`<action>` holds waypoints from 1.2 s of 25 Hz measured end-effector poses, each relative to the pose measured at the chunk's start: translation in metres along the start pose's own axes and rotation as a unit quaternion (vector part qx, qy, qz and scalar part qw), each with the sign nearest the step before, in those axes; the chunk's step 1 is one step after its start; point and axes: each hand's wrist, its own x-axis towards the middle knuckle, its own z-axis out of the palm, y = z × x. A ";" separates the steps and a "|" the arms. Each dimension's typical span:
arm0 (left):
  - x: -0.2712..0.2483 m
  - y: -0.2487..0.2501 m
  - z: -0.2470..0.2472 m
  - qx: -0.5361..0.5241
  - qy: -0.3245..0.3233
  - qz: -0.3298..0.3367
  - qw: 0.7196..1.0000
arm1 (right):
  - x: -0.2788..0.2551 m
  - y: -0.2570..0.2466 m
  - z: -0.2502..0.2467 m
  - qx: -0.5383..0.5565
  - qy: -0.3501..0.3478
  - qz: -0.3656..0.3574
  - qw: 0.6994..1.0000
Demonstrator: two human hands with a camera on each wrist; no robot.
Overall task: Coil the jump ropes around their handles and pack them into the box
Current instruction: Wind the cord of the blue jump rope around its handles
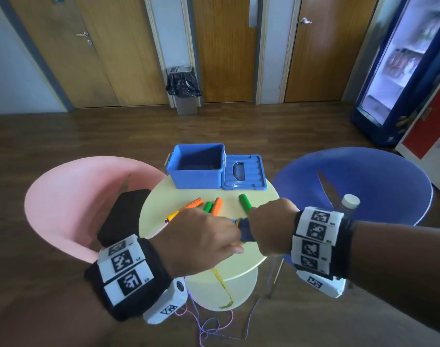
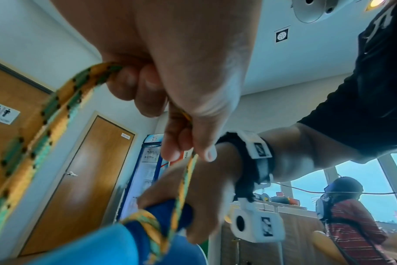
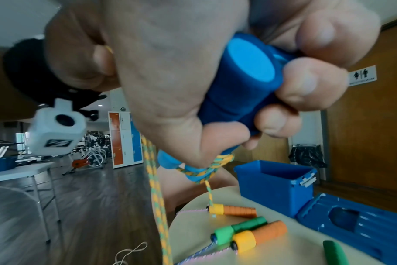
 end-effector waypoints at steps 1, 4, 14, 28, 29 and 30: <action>0.000 -0.006 -0.002 0.004 -0.008 0.000 1.000 | -0.002 -0.004 0.003 -0.009 -0.001 -0.017 1.000; 0.001 -0.027 -0.012 -0.015 -0.020 -0.036 0.999 | -0.015 -0.005 0.006 -0.012 0.030 -0.058 0.998; 0.016 -0.048 0.000 -0.299 -0.110 -0.173 0.932 | -0.040 0.015 -0.013 0.028 0.117 -0.150 0.981; 0.012 -0.042 0.012 -0.761 -0.033 -0.273 0.587 | -0.048 0.017 -0.019 0.172 0.332 -0.122 0.919; 0.013 -0.042 0.010 -0.773 -0.019 -0.282 0.568 | -0.047 0.016 -0.019 0.171 0.343 -0.120 0.916; 0.012 -0.043 0.010 -0.777 0.001 -0.276 0.566 | -0.046 0.014 -0.020 0.168 0.349 -0.120 0.914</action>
